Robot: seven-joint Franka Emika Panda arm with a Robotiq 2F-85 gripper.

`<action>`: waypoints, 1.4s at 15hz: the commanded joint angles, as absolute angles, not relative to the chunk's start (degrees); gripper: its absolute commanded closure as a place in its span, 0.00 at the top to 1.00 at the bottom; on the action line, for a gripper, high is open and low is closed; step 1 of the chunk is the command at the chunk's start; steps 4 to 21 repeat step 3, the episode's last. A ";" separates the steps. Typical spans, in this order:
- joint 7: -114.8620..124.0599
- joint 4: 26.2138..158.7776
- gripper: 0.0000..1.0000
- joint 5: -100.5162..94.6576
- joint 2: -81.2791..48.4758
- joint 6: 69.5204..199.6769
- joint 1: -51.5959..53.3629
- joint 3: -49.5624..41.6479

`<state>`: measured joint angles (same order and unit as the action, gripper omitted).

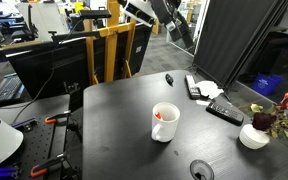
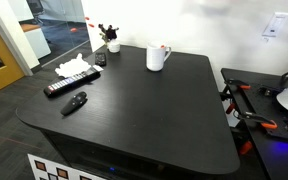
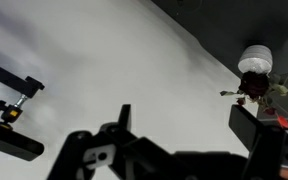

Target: Put the marker in the mug

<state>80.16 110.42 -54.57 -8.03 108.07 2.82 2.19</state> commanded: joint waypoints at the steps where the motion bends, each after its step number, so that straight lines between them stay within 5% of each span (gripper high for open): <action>1: 80.15 110.34 1.00 -54.48 -8.25 107.99 3.26 1.91; 21: 80.18 110.34 1.00 -54.49 -8.37 107.99 3.34 1.92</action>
